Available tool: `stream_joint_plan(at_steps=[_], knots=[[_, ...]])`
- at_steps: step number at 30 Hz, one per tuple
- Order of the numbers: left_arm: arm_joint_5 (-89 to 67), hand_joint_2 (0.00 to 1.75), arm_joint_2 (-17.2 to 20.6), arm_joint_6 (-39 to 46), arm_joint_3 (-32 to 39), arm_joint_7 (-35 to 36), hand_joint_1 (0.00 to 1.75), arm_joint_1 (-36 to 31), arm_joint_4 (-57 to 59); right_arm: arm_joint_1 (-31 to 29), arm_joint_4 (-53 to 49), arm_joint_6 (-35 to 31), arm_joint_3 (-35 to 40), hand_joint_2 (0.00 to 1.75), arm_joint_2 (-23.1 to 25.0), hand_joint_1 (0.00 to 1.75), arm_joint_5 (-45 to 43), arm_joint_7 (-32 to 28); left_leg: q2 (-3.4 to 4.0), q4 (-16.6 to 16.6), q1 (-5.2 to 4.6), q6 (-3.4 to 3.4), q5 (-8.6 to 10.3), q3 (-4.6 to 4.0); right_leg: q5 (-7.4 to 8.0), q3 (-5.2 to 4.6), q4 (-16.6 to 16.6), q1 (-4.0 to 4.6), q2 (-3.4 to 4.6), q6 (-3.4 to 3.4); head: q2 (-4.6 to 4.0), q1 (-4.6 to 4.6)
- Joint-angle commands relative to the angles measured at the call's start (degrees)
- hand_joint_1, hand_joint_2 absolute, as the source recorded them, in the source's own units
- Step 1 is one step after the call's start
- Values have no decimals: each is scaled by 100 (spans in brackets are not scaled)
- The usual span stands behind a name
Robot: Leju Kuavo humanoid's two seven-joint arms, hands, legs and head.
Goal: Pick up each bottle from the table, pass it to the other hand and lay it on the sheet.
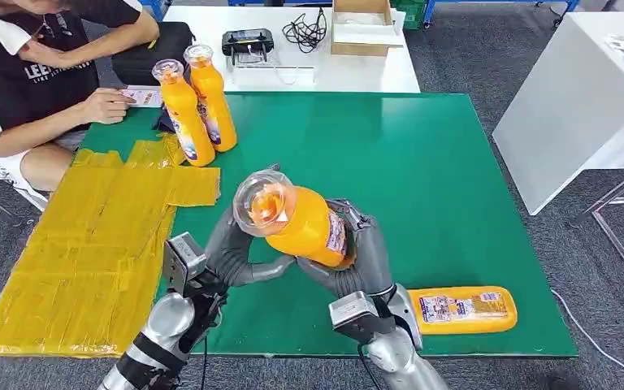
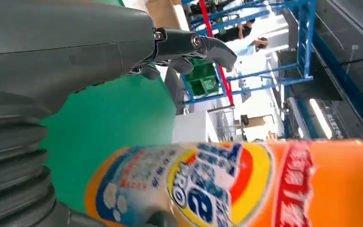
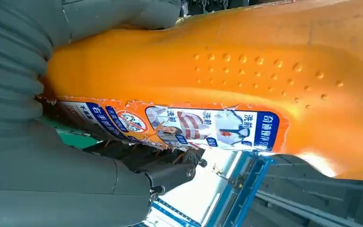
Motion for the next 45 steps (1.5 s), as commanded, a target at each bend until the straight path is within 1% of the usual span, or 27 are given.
stream_joint_plan(at_steps=[1,2,7,8,10,11,13,14,16,21,24,26,28,29,31,32,34,35,38,39,40,41,45], knots=[[194,175,164,-173,-211,-59,0,-49,100,-305,578,-10,70,175,-115,175,-121,48,6,-4,3,-6,-2,11,1,11,-6,3,8,-4,0,0],[228,175,178,-202,-207,-76,0,-9,44,-292,588,-17,28,175,-131,175,-142,52,9,-8,5,-10,-5,25,-1,24,-10,4,12,-6,0,-2],[256,175,209,-230,-196,-95,0,58,-101,-262,685,-15,-95,175,-159,175,-176,54,6,-3,5,-6,-3,13,-1,14,-7,4,8,-3,0,-2],[263,175,205,-237,-196,-97,0,50,-99,-261,719,-11,-114,175,-161,175,-182,53,7,-6,6,-9,-6,23,-3,24,-10,5,9,-5,0,-2],[279,175,201,-254,-203,-103,0,42,-93,-273,784,2,-131,175,-155,175,-192,53,2,-5,3,-6,-2,15,-1,16,-7,2,4,-4,0,0],[280,175,187,-258,-213,-104,0,32,-89,-279,833,7,-133,175,-157,175,-188,45,5,-7,7,-10,-6,27,-3,29,-12,6,9,-7,0,-2],[284,175,174,-264,-227,-104,0,25,-83,-284,895,12,-133,175,-148,175,-188,41,4,-5,3,-6,-2,14,-1,15,-7,2,6,-4,0,-2],[284,175,164,-265,-233,-104,0,14,-85,-281,912,9,-125,175,-134,175,-186,34,6,-9,5,-10,-5,27,-2,28,-12,5,10,-7,0,-2],[286,175,161,-269,-242,-103,0,12,-69,-297,960,12,-127,175,-123,175,-189,28,3,-5,4,-7,-3,15,-1,16,-7,3,5,-5,0,0],[355,175,91,-277,-292,-87,0,-15,118,-316,911,47,127,175,-39,175,-69,-37,6,-4,3,-8,-5,17,-3,17,-5,2,9,-6,0,-2],[389,175,81,-287,-311,-97,0,-18,157,-367,952,115,260,175,-52,175,-17,85,7,-4,2,-7,-5,17,-3,16,-5,2,10,-5,0,0],[410,175,82,-298,-319,-98,0,-21,158,-398,1028,143,289,175,-61,175,-29,103,10,-6,5,-9,-6,24,-3,24,-9,5,13,-6,0,-2],[421,175,80,-307,-331,-97,0,-28,160,-423,1087,167,312,175,-66,175,-38,113,4,-4,3,-6,-2,14,-1,14,-6,3,6,-4,0,-2],[421,175,77,-308,-337,-97,0,-31,161,-428,1108,174,320,175,-64,175,-40,113,6,-7,4,-9,-4,24,-2,24,-9,3,9,-5,0,-2],[422,175,74,-310,-354,-97,0,-40,166,-452,1161,214,368,175,-57,175,-38,120,5,-4,3,-6,-2,13,1,12,-6,2,8,-3,0,0],[432,175,67,-316,-358,-93,0,-51,181,-474,1195,256,429,175,-57,175,-26,128,8,-7,5,-9,-4,25,-1,25,-10,4,12,-6,0,-2],[443,175,56,-311,-354,-95,0,-56,190,-503,1233,322,506,175,-72,175,-7,156,5,-5,2,-6,-2,14,-1,13,-5,1,7,-4,0,-2],[443,175,56,-311,-354,-95,0,-56,190,-503,1233,322,506,175,-72,175,-7,156,7,-8,5,-10,-4,24,-1,23,-10,4,10,-6,0,-2],[444,175,3,-201,-298,-154,0,-34,154,-554,1351,434,618,175,-104,175,42,258,8,-6,6,-10,-5,24,-2,24,-10,5,11,-7,0,-2],[426,175,-26,-111,-271,-195,75,-14,107,-562,1439,460,637,175,-99,175,43,275,6,-8,5,-9,-4,23,-2,23,-10,4,9,-6,0,0],[430,175,-40,-85,-262,-210,166,-4,85,-567,1474,474,645,175,-101,175,47,289,4,-4,4,-7,-4,16,-2,17,-7,4,6,-5,0,-2],[434,175,-39,-65,-266,-216,175,8,36,-572,1539,492,649,175,-96,175,31,279,7,-7,6,-10,-6,26,-3,27,-10,5,10,-7,0,-2],[461,175,-49,-10,-249,-243,175,15,14,-597,1619,541,667,175,-103,175,49,304,4,-6,4,-8,-5,21,-3,22,-9,3,7,-5,0,0]])
